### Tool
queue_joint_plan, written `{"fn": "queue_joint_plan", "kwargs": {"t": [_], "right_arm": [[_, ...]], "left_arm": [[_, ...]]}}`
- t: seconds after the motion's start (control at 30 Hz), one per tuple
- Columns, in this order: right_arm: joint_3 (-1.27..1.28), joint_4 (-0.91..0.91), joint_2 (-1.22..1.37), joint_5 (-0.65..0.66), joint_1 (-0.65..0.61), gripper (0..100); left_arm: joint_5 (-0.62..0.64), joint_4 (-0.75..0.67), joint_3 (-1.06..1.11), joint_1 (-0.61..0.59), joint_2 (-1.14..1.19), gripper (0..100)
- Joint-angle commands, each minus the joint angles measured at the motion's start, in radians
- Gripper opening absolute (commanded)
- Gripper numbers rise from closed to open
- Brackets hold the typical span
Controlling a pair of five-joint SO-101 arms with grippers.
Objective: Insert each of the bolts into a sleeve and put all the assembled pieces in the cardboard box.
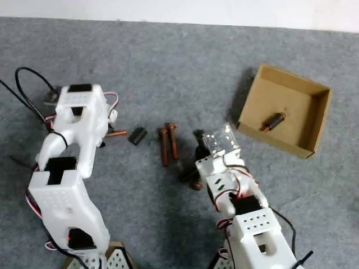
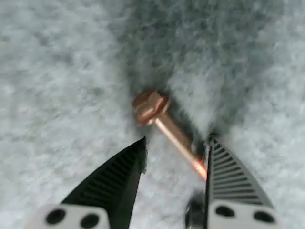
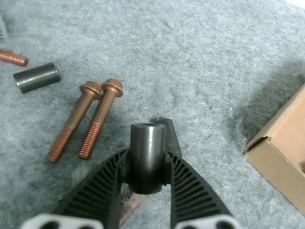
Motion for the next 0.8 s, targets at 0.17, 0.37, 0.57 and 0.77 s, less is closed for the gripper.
{"fn": "queue_joint_plan", "kwargs": {"t": [0.17, 0.37, 0.57, 0.77], "right_arm": [[-0.008, -0.002, -0.028, 0.009, 0.012, 0.5], [-0.008, -0.002, -0.028, 0.009, 0.012, 0.5], [-0.008, -0.002, -0.028, 0.009, 0.012, 0.5], [-0.008, -0.002, -0.028, 0.009, 0.012, 0.5]], "left_arm": [[0.021, -0.247, 0.114, -0.033, -0.013, 20], [0.087, -0.282, 0.117, -0.084, -0.013, 20], [0.089, -0.282, 0.140, -0.085, -0.013, 20], [0.091, -0.281, 0.140, -0.107, -0.016, 3]]}}
